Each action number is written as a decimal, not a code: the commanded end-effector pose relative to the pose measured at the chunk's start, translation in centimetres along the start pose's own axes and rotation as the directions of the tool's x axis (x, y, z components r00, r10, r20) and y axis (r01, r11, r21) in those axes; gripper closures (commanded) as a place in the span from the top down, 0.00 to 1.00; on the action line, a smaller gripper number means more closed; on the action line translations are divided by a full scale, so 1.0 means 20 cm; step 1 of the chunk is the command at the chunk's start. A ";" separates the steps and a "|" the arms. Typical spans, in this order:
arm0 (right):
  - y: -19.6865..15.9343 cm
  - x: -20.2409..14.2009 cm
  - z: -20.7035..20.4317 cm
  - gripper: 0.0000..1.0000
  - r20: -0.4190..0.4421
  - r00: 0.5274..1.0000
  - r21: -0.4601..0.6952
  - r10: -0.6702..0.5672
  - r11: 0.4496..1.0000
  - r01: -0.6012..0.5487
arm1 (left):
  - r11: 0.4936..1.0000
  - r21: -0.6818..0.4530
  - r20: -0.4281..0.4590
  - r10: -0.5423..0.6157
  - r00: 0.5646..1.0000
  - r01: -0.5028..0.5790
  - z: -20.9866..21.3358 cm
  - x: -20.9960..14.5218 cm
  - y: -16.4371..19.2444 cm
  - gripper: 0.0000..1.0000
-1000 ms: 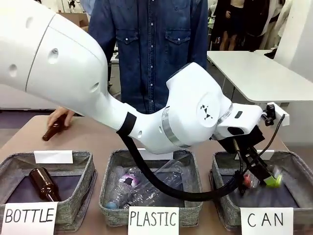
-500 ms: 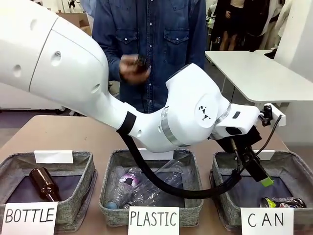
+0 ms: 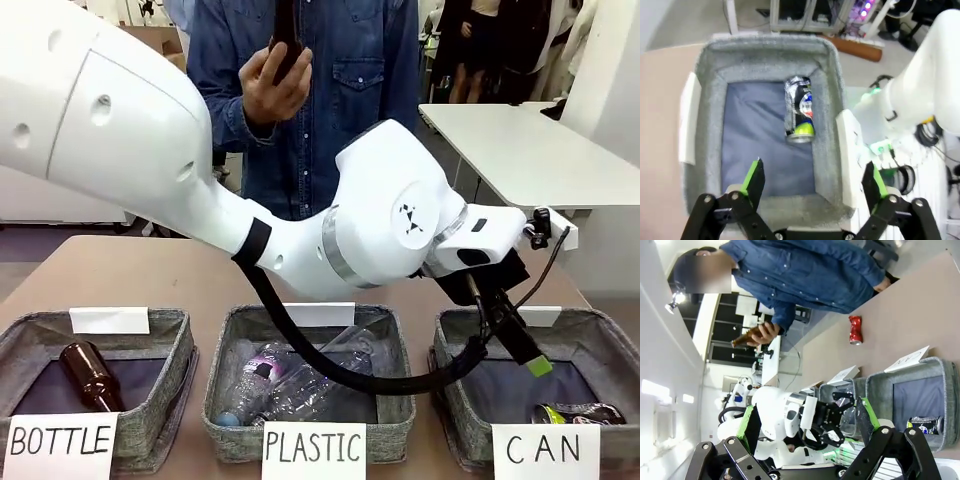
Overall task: Sort the can waste into the basket.
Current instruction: Pick up the can waste from the table and place it in the right Fabric basket.
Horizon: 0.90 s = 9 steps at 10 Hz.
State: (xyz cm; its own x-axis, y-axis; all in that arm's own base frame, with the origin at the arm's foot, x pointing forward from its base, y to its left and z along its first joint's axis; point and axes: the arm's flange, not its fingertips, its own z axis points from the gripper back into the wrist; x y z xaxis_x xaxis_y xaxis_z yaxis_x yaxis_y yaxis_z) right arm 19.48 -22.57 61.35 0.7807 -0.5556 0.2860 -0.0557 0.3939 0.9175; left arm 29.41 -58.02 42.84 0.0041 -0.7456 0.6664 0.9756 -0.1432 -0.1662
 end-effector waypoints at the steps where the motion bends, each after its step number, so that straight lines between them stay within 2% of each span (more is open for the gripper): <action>1: 0.00 0.00 0.00 1.00 0.000 1.000 0.000 0.000 1.000 0.000 | 0.996 -0.047 -0.120 0.070 0.990 -0.077 0.30 -0.12 -0.14 1.00; 2: 0.00 0.00 -0.01 1.00 -0.011 1.000 0.006 -0.002 1.000 0.002 | 0.996 -0.023 -0.142 0.079 0.987 -0.083 0.47 -0.20 -0.18 1.00; 4: 0.00 0.00 -0.01 1.00 -0.003 1.000 -0.001 -0.001 1.000 0.001 | 0.994 0.040 -0.079 0.105 0.991 -0.102 0.69 -0.27 -0.23 1.00; 5: 0.00 0.00 -0.01 1.00 -0.003 1.000 -0.001 -0.001 1.000 0.001 | 0.995 -0.022 -0.119 0.089 0.989 -0.092 0.41 -0.15 -0.12 1.00; 6: 0.00 0.00 -0.01 1.00 -0.003 1.000 -0.001 -0.001 1.000 0.001 | 0.995 -0.022 -0.119 0.089 0.989 -0.092 0.41 -0.15 -0.12 1.00; 7: 0.00 0.00 -0.01 1.00 -0.003 1.000 -0.001 -0.001 1.000 0.001 | 0.994 0.014 -0.107 0.110 0.988 -0.109 0.64 -0.18 -0.18 1.00; 9: 0.00 0.00 -0.01 1.00 -0.003 1.000 -0.001 -0.001 1.000 0.001 | 0.994 0.012 -0.099 0.106 0.989 -0.105 0.63 -0.18 -0.18 1.00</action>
State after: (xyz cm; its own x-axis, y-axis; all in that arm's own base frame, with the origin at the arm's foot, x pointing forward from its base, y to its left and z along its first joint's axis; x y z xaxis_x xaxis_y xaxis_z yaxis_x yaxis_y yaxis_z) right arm 19.69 -22.49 61.21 0.7847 -0.5531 0.2798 -0.0502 0.3932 0.9181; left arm 29.07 -47.39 49.45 0.0860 -0.8185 0.5680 0.9716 -0.0573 -0.2298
